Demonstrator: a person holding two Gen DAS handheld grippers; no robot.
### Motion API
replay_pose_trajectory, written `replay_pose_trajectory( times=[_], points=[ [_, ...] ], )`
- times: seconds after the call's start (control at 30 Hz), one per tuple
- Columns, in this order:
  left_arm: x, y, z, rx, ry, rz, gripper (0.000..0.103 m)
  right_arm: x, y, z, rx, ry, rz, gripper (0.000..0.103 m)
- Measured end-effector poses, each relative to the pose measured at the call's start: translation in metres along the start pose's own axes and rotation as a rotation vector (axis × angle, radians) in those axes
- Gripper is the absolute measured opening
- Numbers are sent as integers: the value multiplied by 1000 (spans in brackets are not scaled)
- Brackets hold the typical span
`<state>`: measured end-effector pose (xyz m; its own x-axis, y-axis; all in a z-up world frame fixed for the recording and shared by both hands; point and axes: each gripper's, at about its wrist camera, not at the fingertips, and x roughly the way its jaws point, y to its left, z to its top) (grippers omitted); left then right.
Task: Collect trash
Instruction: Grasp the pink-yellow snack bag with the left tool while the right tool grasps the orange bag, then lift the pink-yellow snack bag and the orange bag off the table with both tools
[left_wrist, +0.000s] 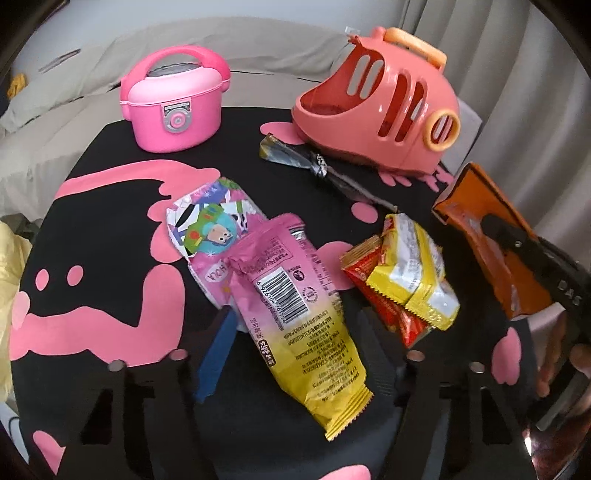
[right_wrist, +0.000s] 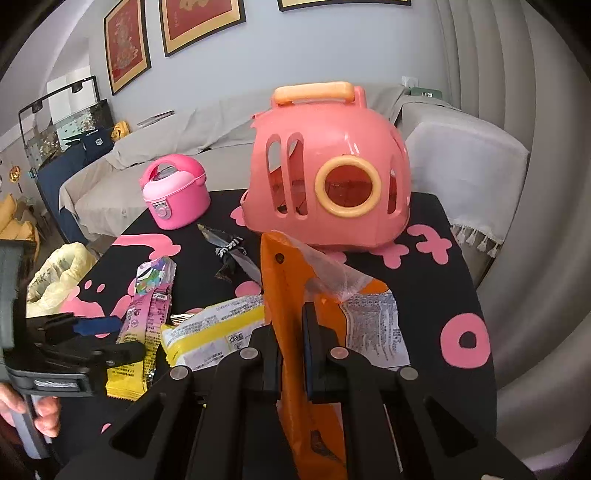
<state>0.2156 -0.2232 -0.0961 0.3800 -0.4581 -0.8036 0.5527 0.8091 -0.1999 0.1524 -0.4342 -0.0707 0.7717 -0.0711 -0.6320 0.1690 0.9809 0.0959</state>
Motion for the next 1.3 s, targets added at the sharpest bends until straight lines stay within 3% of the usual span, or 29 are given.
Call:
replay_pose_trajectory(
  times=[0.07,0.37,0.9,1.07,1.1,1.13,1.17,1.2,1.23,1.3],
  points=[
    [-1,1,0,5,-6,1,45,-1,1,-2,-3,0,5,7],
    [-40,10,-5,26,-78,-21,32,-13,23,-1,-49,-9,41,7],
    [-146,96,-28,-70,-261,103,30,-62,111,15,-237,-100,104,5],
    [-168,123,-41,-121,-283,114,30,-72,135,21,-284,-104,159,7],
    [-170,127,-44,-129,-282,112,30,-72,136,22,-281,-103,168,11],
    [-171,130,-46,-134,-280,110,30,-72,136,21,-272,-101,165,37],
    [-171,132,-48,-136,-280,109,30,-72,134,20,-264,-102,150,86],
    [-172,133,-50,-138,-279,106,30,-72,133,19,-257,-111,135,102],
    [-172,135,-52,-141,-277,103,30,-76,128,14,-240,-169,109,102],
    [-168,136,-54,-151,-267,94,30,-76,125,9,-255,-182,66,102]
  ],
)
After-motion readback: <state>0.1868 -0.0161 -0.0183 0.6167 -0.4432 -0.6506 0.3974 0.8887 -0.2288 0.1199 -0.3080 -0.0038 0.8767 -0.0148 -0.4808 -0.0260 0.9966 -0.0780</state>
